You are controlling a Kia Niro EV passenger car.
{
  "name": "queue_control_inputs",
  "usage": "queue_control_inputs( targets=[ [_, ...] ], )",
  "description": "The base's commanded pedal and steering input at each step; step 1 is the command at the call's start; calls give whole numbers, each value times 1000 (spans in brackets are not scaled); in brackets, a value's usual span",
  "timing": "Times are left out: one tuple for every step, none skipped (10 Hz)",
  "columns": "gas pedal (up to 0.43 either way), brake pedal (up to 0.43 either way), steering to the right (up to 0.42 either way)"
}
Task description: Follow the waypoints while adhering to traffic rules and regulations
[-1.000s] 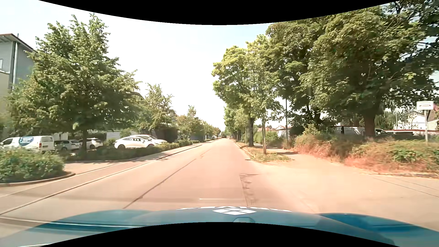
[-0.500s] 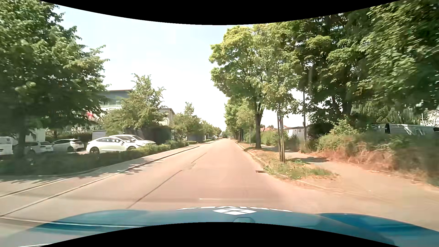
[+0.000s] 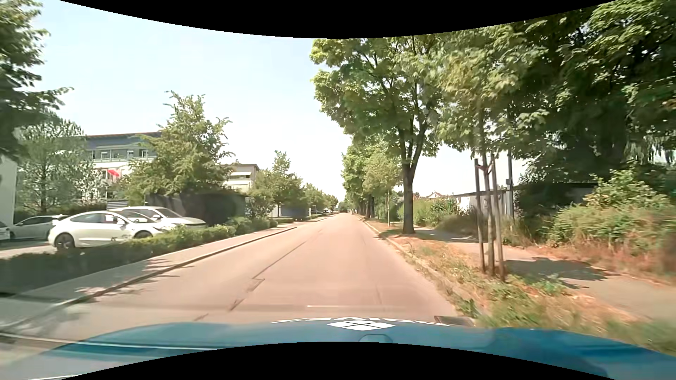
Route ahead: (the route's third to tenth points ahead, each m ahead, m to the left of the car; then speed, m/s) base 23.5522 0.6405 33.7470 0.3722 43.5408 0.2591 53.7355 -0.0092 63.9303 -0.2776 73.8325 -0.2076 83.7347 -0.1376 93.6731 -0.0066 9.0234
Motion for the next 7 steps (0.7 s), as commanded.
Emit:
queue_control_inputs(
  targets=[
    [28, 0, 8],
    [28, 0, 5],
    [28, 0, 4],
    [28, 0, 1],
    [28, 0, 0],
    [28, 0, -1],
    [28, 0, -1]
  ],
)
